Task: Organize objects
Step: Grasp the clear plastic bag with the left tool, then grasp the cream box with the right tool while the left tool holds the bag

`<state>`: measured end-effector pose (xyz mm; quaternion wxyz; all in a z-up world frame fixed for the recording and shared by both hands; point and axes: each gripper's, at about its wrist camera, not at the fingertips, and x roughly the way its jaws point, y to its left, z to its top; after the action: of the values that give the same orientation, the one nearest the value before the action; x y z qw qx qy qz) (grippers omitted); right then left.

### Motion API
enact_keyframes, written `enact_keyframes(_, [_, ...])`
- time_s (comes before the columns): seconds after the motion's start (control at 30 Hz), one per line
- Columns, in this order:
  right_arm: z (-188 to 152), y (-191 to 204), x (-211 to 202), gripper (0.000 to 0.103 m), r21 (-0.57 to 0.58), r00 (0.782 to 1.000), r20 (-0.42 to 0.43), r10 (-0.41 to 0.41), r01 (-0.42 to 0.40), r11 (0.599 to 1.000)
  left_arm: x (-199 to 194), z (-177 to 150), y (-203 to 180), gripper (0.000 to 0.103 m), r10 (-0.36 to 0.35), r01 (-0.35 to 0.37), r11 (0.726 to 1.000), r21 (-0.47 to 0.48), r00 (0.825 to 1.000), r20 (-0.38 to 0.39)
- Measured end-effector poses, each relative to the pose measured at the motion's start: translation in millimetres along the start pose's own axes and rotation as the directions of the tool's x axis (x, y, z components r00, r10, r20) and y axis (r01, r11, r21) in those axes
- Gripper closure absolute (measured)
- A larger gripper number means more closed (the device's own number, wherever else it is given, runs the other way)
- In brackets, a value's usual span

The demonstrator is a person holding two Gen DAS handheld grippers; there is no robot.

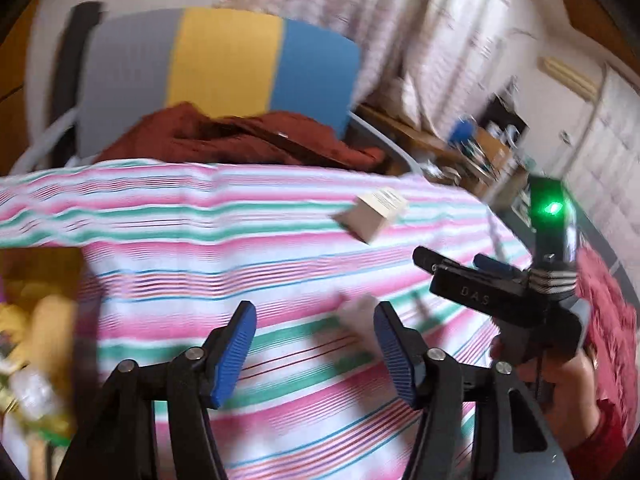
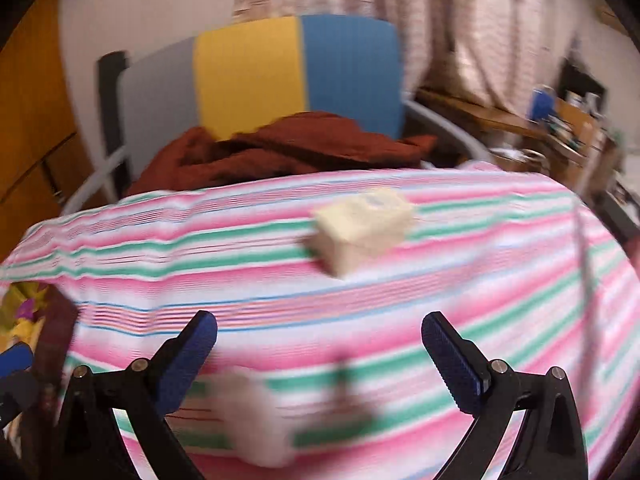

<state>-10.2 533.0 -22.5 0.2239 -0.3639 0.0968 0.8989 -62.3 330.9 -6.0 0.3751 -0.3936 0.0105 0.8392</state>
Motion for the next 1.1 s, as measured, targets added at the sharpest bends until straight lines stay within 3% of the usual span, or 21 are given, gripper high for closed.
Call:
enact_keyframes(0.2, [-5, -52, 5, 0.000, 0.085, 0.997, -0.022, -0.073, 0.075, 0.994, 52, 1, -42, 0.039, -0.084, 0.090, 0.992, 0.091, 0.994, -0.072])
enact_keyframes(0.37, [-10, -72, 5, 0.000, 0.106, 0.995, -0.023, -0.101, 0.103, 0.989, 88, -3, -55, 0.039, -0.041, 0.062, 0.988, 0.144, 0.989, -0.145])
enact_keyframes(0.5, [-13, -76, 8, 0.000, 0.122, 0.995, -0.027, -0.093, 0.095, 0.988, 103, -11, -53, 0.041, -0.008, 0.034, 0.986, 0.161, 0.987, -0.159])
enact_keyframes(0.53, [-13, -76, 9, 0.000, 0.124, 0.996, -0.028, -0.089, 0.092, 0.988, 103, -12, -52, 0.044, -0.007, 0.033, 0.985, 0.169, 0.988, -0.152])
enact_keyframes(0.57, [-13, -74, 10, 0.000, 0.124, 0.996, -0.029, -0.083, 0.085, 0.989, 101, -16, -52, 0.054, -0.003, 0.029, 0.980, 0.195, 0.991, -0.131])
enact_keyframes(0.67, [-12, -68, 15, 0.000, 0.118, 0.998, -0.033, -0.060, 0.064, 0.991, 99, -19, -47, 0.062, 0.016, 0.008, 0.973, 0.229, 0.994, -0.104])
enact_keyframes(0.83, [-6, -56, 23, 0.000, 0.107, 0.999, -0.026, -0.028, 0.031, 0.994, 86, -15, -19, 0.064, 0.094, -0.084, 0.974, 0.210, 0.995, -0.037])
enact_keyframes(0.97, [-4, -44, 33, 0.000, 0.102, 0.999, -0.035, 0.002, 0.002, 0.995, 79, -7, 16, 0.064, 0.140, -0.139, 0.986, 0.090, 0.990, -0.011])
enact_keyframes(1.1, [3, -30, 49, 0.000, 0.110, 0.998, -0.061, 0.024, -0.018, 0.994, 81, -7, 40, 0.064, 0.131, -0.130, 0.991, 0.020, 0.991, -0.015])
